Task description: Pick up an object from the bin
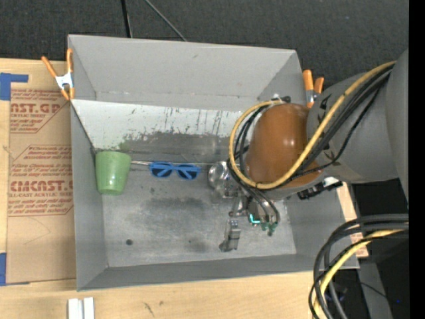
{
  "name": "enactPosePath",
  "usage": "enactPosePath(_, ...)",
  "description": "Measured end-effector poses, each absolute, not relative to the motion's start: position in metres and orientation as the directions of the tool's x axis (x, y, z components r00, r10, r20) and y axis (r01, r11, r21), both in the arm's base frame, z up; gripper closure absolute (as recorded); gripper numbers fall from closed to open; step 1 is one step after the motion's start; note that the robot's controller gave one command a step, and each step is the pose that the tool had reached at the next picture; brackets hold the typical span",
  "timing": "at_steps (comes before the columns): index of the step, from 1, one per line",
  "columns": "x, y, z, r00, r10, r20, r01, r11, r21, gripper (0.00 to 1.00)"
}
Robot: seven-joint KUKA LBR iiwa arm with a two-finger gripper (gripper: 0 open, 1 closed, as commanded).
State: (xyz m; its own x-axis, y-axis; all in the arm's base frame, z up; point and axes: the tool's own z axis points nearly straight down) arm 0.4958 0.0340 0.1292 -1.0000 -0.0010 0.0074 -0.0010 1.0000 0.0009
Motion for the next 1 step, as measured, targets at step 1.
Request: enactPosePath(1, 0.5531, -0.0432, 0.0659, -1.000, -0.023, 0.001, -0.023, 1.000, -0.003, 0.00)
